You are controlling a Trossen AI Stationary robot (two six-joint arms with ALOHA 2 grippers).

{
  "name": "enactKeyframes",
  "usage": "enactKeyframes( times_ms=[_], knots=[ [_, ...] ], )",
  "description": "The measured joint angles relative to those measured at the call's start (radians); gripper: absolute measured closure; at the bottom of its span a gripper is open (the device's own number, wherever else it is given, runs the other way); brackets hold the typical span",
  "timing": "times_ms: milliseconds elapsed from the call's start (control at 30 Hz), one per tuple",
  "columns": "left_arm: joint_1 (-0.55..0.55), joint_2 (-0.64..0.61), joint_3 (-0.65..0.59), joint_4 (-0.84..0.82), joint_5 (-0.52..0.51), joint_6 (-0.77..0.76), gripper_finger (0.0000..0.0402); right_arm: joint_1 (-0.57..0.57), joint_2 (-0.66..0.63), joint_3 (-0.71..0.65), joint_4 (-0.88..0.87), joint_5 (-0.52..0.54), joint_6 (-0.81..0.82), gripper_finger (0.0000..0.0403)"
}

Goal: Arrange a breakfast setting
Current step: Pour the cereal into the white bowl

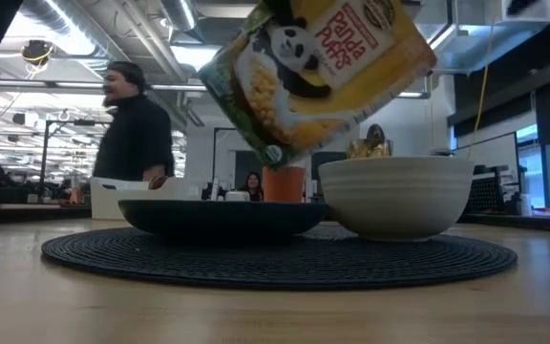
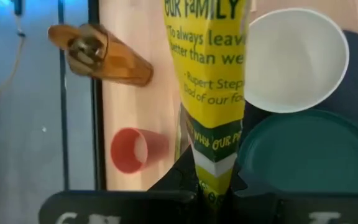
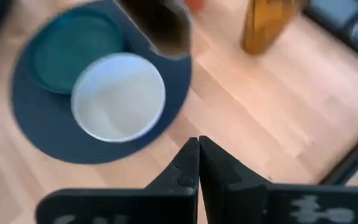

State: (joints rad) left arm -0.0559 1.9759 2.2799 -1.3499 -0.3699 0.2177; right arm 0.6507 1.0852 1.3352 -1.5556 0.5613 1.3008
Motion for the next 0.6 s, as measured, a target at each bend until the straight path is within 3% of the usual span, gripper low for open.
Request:
enactKeyframes(
  times_ms=[167, 400, 600],
  knots=[
    [-0.013, -0.001, -0.001, -0.007, -0.049, 0.093, 0.0399, 0.058, -0.043, -0.154, 0.064, -0.024, 0.124, 0.0402],
    [-0.068, 0.000, -0.001, -0.073, -0.272, 0.357, 0.0399, 0.110, -0.050, -0.273, 0.144, -0.061, 0.244, 0.0402],
    [-0.085, 0.000, -0.004, -0.068, -0.271, 0.447, 0.0399, 0.137, -0.050, -0.284, 0.140, -0.048, 0.295, 0.0402]
  ],
)
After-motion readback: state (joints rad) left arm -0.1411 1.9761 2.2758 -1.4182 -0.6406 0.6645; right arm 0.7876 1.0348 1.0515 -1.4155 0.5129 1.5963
